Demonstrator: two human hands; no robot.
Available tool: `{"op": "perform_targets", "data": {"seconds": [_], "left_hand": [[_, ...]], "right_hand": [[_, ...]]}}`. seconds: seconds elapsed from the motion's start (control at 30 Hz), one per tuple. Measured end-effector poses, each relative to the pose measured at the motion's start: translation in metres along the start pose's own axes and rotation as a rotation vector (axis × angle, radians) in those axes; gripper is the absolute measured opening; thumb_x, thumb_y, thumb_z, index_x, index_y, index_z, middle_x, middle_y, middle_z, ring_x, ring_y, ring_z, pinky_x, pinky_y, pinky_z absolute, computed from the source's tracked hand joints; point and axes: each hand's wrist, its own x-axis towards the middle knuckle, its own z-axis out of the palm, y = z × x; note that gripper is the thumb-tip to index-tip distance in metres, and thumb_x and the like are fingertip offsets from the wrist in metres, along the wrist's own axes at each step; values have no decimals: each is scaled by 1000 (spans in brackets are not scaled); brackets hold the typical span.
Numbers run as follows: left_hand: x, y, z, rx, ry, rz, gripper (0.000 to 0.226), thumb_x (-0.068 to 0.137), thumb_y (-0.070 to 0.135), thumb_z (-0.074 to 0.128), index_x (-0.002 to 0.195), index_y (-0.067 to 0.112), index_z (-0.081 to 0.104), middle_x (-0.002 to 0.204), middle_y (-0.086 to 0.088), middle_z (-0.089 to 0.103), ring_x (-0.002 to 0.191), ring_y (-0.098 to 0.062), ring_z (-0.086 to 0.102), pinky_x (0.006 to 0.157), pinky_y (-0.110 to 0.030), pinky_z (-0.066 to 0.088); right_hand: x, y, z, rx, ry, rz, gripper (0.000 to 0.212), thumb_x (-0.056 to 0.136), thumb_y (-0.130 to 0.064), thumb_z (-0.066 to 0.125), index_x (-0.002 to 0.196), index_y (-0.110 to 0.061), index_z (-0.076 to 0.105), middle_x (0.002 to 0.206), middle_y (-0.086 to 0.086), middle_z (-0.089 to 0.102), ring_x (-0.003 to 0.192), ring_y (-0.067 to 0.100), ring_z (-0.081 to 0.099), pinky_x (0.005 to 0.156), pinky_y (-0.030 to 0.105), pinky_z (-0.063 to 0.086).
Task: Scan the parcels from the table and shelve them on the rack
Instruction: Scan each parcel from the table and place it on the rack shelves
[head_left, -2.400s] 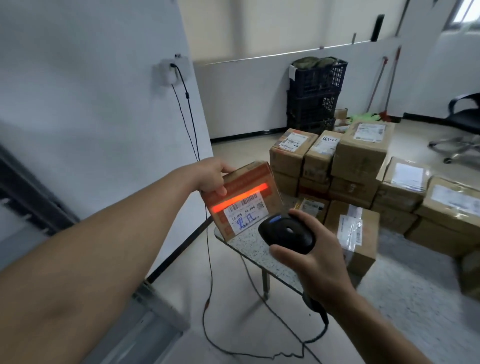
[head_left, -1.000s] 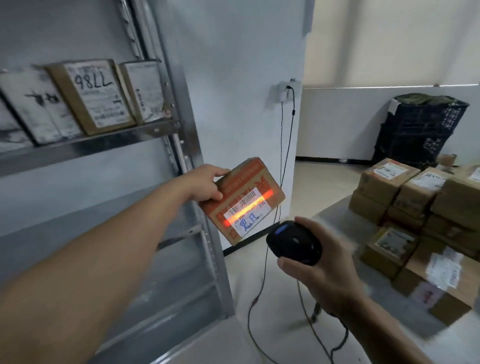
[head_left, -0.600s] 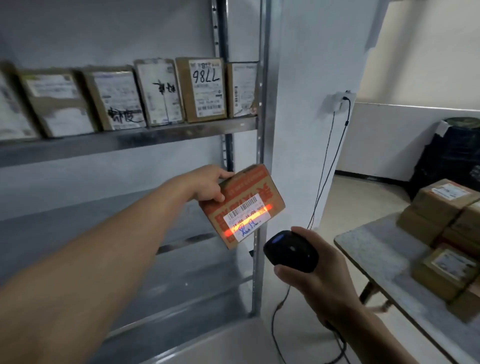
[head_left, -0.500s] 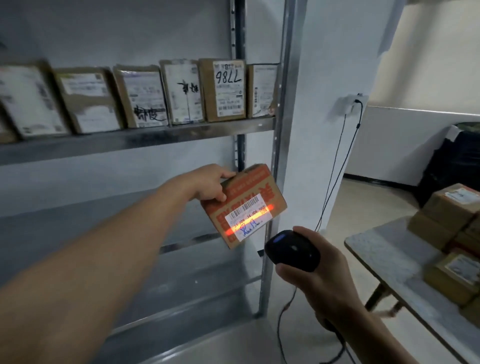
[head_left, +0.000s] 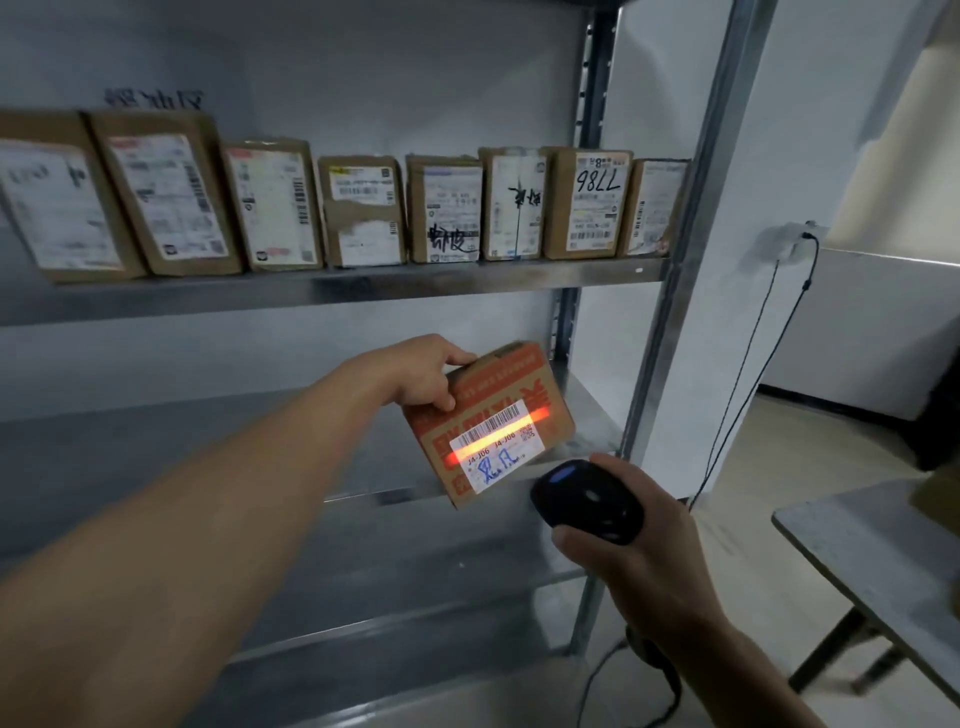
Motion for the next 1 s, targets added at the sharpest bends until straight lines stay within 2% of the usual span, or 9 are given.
{"op": "perform_targets", "data": {"seconds": [0.13, 0.27, 0.43, 0.57, 0.73, 0.83, 0.9, 1.0], "left_hand": [[-13, -17, -7, 1, 12, -28, 78, 90, 4, 69, 155, 29, 35, 136, -6, 58, 119, -25, 58, 108, -44, 46], [-24, -30, -15, 0, 35, -58, 78, 90, 4, 70, 155, 30, 35, 139, -6, 55, 123, -26, 56, 106, -42, 44], [-42, -43, -24, -3, 51, -101, 78, 90, 3, 69, 155, 29, 35, 137, -8, 55, 115, -23, 56, 105, -42, 46], [-55, -49, -28, 12, 84, -148, 78, 90, 4, 70, 155, 30, 35, 140, -7, 55, 119, -25, 56, 107, -44, 45], [-73, -54, -32, 3, 100, -206, 77, 90, 3, 68, 155, 30, 35, 129, -6, 57, 113, -24, 58, 105, -45, 48], [-82, -56, -33, -3, 120, -242, 78, 91, 2, 68, 155, 30, 35, 136, -8, 55, 117, -26, 57, 103, -44, 49], [-88, -57, -33, 1, 132, -256, 78, 90, 2, 68, 155, 30, 36, 138, -8, 54, 119, -27, 57, 102, -43, 50], [-95, -58, -32, 0, 146, -275, 78, 90, 2, 69, 155, 30, 36, 131, -4, 56, 116, -26, 58, 101, -43, 50]], "right_hand": [[0, -10, 11, -1, -45, -17, 51, 69, -15, 90, 103, -42, 62, 96, -31, 68, 93, -10, 63, 70, 4, 48], [1, -17, 24, 9, -51, -19, 52, 59, -37, 81, 107, -45, 61, 100, -32, 67, 96, -10, 62, 70, 13, 50], [2, -17, 34, 26, -95, -20, 59, 69, -16, 91, 105, -48, 57, 95, -25, 69, 94, -14, 60, 68, 9, 47], [3, -21, 38, 39, -153, -48, 57, 71, -15, 89, 103, -49, 56, 100, -34, 66, 97, -15, 59, 65, 8, 48], [6, -23, 43, 86, -186, -77, 59, 69, -18, 91, 112, -45, 60, 102, -23, 70, 98, -8, 63, 72, 11, 48], [5, -25, 43, 111, -186, -96, 60, 61, -25, 94, 104, -50, 60, 97, -32, 68, 94, -10, 64, 69, 7, 48], [6, -26, 43, 128, -173, -108, 56, 54, -32, 87, 100, -51, 61, 97, -36, 67, 92, -8, 66, 69, 8, 49], [5, -25, 42, 140, -197, -155, 65, 61, -17, 93, 94, -64, 63, 93, -35, 68, 90, -8, 66, 70, 7, 49]]}}
